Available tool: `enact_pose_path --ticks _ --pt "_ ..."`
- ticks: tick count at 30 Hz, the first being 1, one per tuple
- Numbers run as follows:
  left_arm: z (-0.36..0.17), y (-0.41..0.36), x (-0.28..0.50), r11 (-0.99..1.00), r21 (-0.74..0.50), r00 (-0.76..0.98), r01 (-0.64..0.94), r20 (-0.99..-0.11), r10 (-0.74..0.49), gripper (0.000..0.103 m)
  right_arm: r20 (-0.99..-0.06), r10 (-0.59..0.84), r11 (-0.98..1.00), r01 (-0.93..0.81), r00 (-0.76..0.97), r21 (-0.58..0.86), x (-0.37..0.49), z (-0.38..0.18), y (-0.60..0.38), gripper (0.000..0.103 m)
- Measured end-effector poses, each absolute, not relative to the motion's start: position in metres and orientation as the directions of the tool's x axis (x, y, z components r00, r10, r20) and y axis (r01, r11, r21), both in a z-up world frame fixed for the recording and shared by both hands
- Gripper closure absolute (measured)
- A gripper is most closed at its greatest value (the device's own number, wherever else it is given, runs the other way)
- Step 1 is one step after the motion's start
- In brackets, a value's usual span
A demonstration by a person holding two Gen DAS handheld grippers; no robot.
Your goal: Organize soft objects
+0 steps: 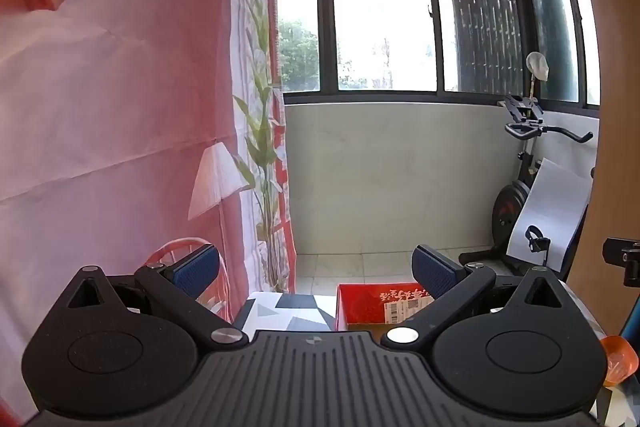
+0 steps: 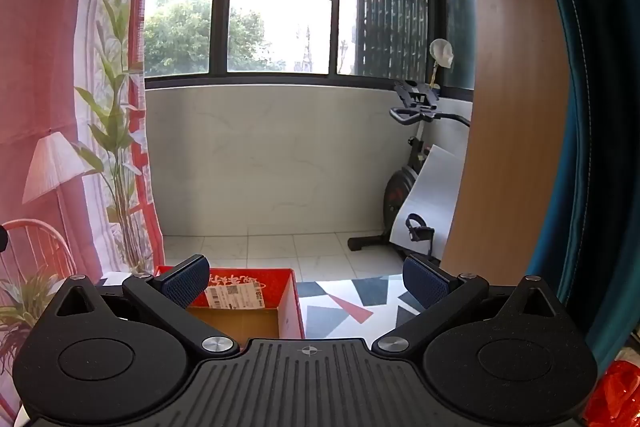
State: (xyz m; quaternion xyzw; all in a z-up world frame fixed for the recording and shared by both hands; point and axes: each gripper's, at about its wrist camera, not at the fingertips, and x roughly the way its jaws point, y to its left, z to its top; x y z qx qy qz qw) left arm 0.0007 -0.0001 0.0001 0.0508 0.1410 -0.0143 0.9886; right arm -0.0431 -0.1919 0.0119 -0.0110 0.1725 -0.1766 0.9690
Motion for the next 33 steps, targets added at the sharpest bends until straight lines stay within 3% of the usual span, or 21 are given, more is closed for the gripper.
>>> enact_pose_path --ticks 33 --pt "0.0 0.001 0.003 0.995 0.095 0.962 0.042 -0.274 -0.015 0.0 -0.334 -0.344 0.938 0.337 0.878 -0.079 -0.042 0.012 -0.195 0.0"
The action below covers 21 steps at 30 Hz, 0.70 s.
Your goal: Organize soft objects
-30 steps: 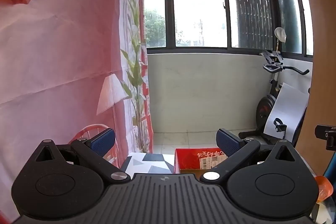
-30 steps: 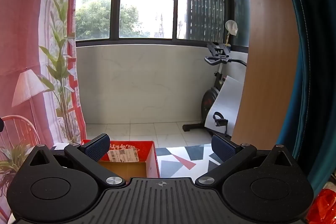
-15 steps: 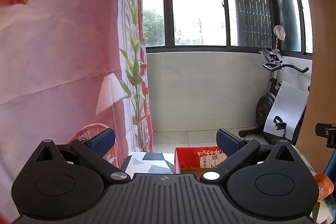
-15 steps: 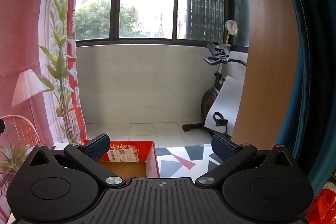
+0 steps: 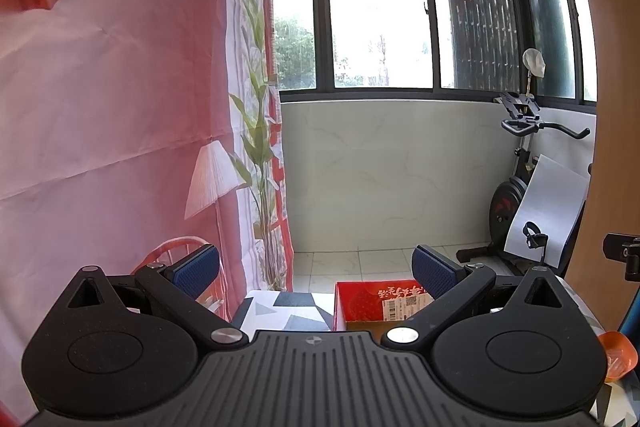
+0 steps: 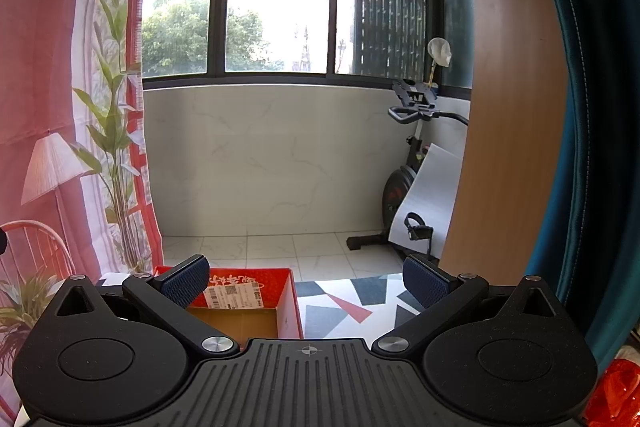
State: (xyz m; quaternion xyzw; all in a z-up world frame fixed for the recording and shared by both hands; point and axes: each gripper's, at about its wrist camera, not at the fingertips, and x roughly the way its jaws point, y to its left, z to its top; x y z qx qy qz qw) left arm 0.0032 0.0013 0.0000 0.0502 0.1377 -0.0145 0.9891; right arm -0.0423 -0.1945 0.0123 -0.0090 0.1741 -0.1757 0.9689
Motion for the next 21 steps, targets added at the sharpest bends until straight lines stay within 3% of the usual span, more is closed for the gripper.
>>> enact_pose_path --ticks 21 --pt "-0.0001 0.002 0.0039 0.994 0.097 0.962 0.046 -0.272 -0.018 0.0 -0.334 -0.346 0.937 0.34 0.877 -0.078 -0.0414 0.0127 -0.1972 0.0"
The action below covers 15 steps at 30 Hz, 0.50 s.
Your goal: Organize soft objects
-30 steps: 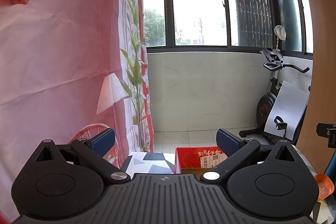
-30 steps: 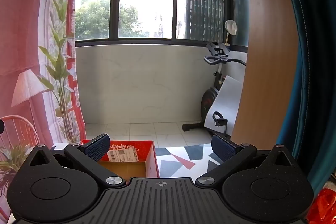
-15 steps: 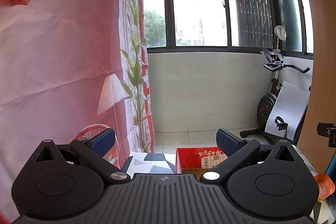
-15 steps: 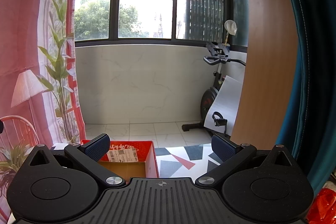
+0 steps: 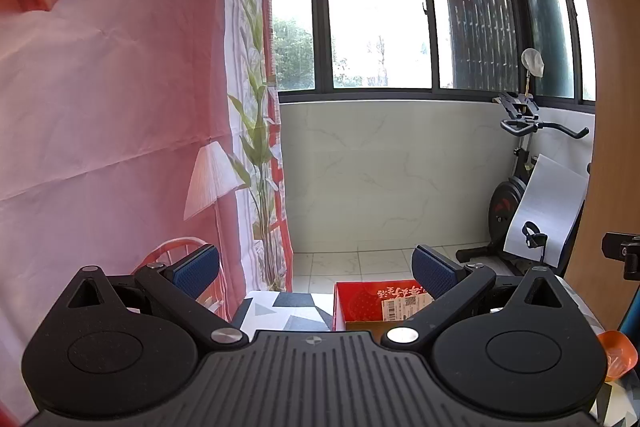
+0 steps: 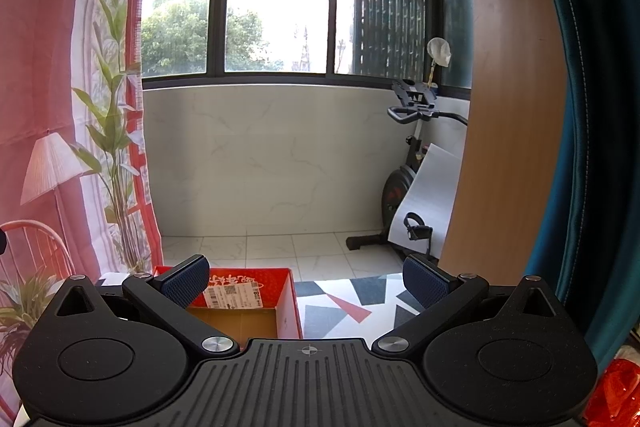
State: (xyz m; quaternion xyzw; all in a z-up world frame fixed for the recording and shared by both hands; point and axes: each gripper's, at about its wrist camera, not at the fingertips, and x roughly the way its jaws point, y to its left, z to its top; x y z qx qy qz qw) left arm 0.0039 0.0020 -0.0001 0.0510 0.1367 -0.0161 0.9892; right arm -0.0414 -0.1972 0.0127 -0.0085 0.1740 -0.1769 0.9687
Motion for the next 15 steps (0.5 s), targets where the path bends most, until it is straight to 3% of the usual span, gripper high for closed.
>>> enact_pose_path --ticks 15 --pt "-0.0006 0.0017 0.0029 0.994 0.098 0.963 0.044 -0.27 -0.016 0.0 -0.334 -0.348 0.936 0.342 0.876 -0.077 -0.0414 0.0116 -0.1973 0.0"
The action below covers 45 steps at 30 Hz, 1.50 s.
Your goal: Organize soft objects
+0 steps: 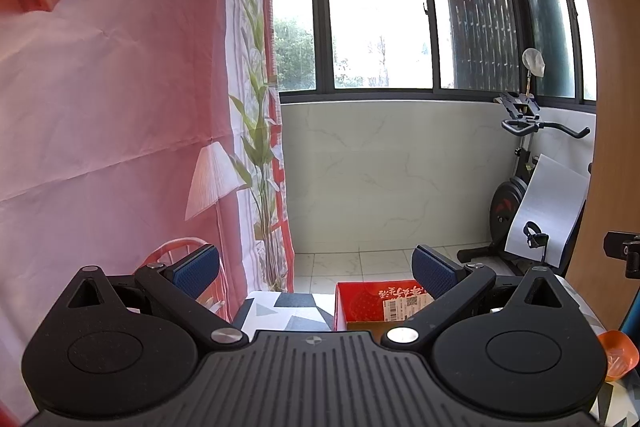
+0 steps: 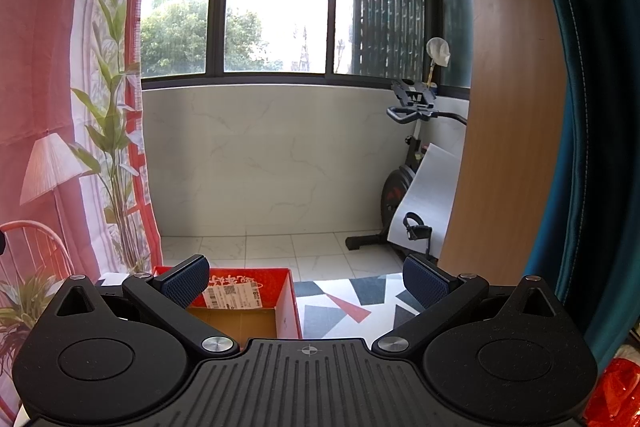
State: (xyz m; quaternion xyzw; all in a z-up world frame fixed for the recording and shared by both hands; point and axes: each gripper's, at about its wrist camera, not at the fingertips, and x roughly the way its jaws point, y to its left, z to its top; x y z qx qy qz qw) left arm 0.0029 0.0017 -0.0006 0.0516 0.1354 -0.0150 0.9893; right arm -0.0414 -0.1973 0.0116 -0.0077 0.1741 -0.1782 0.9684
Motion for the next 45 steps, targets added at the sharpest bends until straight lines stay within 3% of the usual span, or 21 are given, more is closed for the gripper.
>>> enact_pose_path --ticks 30,38,45 --pt "-0.002 0.002 0.006 0.994 0.1 0.959 0.042 -0.282 -0.012 0.0 -0.337 -0.343 0.938 0.34 0.877 -0.068 -0.04 0.008 -0.199 0.0" --pt "-0.022 0.005 0.016 0.994 0.108 0.951 0.019 -0.308 0.015 0.0 -0.32 -0.239 0.965 0.261 0.917 0.025 -0.036 -0.023 -0.209 0.0" --pt "-0.061 0.01 0.032 0.992 0.12 0.928 0.027 -0.372 0.019 0.0 -0.34 -0.233 0.96 0.27 0.911 0.068 -0.021 -0.074 -0.222 0.0"
